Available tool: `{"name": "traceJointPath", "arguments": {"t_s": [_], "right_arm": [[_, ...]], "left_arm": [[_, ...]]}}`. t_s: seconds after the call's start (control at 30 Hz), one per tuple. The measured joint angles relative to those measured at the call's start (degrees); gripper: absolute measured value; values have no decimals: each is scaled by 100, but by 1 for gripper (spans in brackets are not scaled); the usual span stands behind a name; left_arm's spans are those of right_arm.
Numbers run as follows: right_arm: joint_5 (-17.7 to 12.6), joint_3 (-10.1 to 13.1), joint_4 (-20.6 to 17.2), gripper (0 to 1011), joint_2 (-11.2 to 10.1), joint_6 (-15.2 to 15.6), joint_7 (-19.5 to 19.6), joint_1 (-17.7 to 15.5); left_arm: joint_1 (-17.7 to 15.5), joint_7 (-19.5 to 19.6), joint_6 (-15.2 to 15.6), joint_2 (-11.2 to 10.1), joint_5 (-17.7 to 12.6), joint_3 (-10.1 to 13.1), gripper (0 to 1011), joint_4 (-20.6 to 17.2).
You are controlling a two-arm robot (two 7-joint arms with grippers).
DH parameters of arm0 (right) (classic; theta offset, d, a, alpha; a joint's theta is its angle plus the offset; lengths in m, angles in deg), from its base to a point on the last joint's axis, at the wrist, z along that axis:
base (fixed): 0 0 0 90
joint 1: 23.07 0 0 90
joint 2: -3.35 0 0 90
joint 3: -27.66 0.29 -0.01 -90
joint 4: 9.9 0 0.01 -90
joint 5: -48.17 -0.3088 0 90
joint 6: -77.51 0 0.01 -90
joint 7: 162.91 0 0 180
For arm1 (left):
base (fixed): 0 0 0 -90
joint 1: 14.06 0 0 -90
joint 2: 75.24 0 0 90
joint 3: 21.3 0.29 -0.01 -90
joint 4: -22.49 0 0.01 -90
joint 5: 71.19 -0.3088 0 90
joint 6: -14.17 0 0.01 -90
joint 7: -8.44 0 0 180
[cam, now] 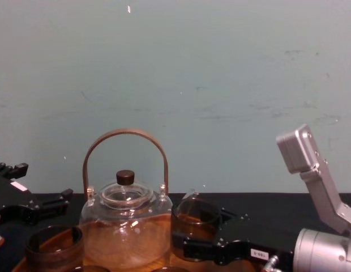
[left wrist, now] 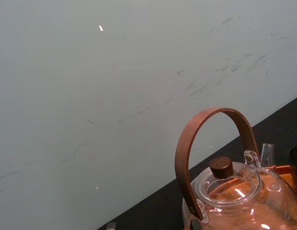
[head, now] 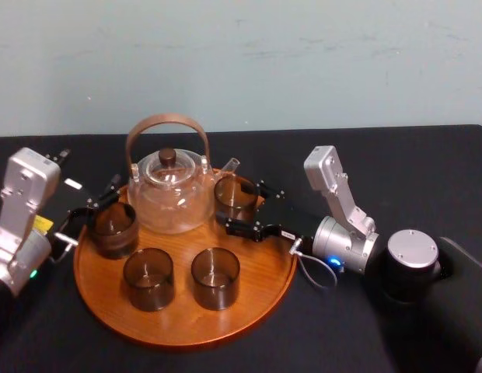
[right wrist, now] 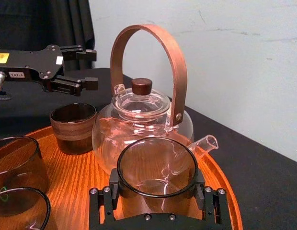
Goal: Pick up the glass from the table and place it on the tray.
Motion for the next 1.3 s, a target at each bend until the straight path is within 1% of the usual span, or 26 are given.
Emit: {"name": "traceJointPath", "arguments": {"t_s": [0.43,0.7,1.0,1.07,1.1,1.17,1.3], "right_arm": [[33,-31,140,904,58,-12,-22,13],[98,-58,166,904,67,-3,5,1],[92,-53,166,904,64,0,6,-2],[89,-53,165,918,64,1,6,-2],[88,-52,165,958,64,1,6,-2],[86,-51,163,997,64,2,5,-2],[84,-48,161,1002,64,3,4,-2]], "left_arm": [[0,0,0,0,0,0,1001,0],[0,0,0,0,0,0,1001,0],[0,0,0,0,0,0,1001,0],[0,0,0,0,0,0,1001,0],[0,0,0,0,0,0,1002,0],[0,0,0,0,0,0,1001,0],[0,0,0,0,0,0,1001,0]]}}
